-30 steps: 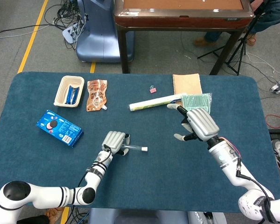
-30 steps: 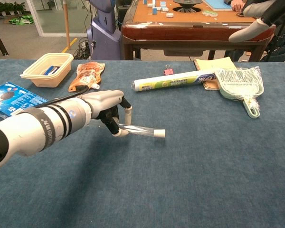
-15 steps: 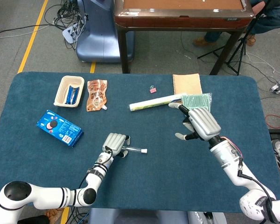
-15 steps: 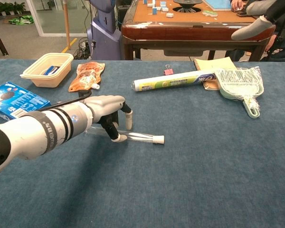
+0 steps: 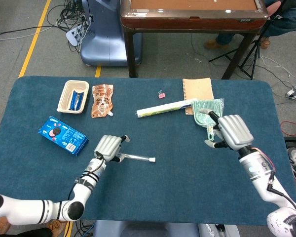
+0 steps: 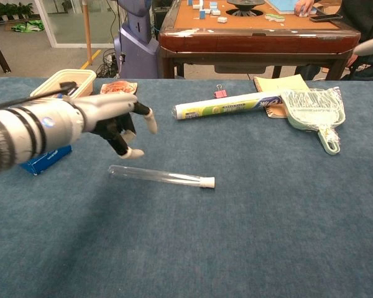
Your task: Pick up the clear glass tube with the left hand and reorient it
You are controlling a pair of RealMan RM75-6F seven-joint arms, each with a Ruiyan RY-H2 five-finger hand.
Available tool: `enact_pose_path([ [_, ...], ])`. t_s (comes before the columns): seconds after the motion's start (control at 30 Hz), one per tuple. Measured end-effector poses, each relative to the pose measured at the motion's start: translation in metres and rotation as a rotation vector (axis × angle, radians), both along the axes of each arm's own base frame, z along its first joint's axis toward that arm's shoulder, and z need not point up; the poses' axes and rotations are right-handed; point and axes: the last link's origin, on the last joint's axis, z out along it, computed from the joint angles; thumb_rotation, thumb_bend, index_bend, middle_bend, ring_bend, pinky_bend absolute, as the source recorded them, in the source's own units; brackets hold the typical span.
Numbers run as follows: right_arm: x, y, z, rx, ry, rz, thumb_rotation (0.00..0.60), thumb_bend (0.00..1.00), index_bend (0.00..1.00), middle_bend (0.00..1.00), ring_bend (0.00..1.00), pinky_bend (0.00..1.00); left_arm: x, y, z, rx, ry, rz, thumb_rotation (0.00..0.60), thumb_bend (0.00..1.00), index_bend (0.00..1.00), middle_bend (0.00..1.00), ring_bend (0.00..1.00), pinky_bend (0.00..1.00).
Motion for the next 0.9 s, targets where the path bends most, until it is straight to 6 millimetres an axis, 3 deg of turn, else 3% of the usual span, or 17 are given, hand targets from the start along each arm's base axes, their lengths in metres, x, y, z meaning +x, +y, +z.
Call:
enact_pose_path([
  [0.1,-0.018,0.009,0.007,-0.028,0.055,-0.04,0.6,0.23,0.34,0.77,0.87,1.0,-0.019,-0.002,0.032,0.062,0.009,-0.01,0.6,0.27,0.3,0.65,0.67,0.84],
  [0.2,-0.033,0.018,0.011,-0.052,0.091,-0.064,0.6,0.25,0.35,0.65,0.73,0.98,-0.043,-0.008,0.061,0.129,0.026,-0.011,0.6,0.27,0.3,0.59,0.61,0.76],
  [0.37,-0.057,0.034,0.018,-0.118,0.145,-0.073,0.6,0.25,0.35,0.53,0.54,0.77,-0.086,-0.027,0.1,0.222,0.06,-0.002,0.6,0.27,0.31,0.53,0.5,0.62],
  [0.67,-0.102,0.08,0.014,-0.225,0.189,-0.057,0.6,0.25,0.35,0.52,0.53,0.76,-0.142,-0.075,0.138,0.333,0.073,-0.007,0.6,0.27,0.31,0.45,0.41,0.49],
  [0.9,-0.124,0.114,0.004,-0.235,0.161,-0.095,0.6,0.25,0.35,0.52,0.53,0.76,-0.165,-0.112,0.145,0.39,0.092,-0.016,0.6,0.27,0.31,0.43,0.38,0.45],
])
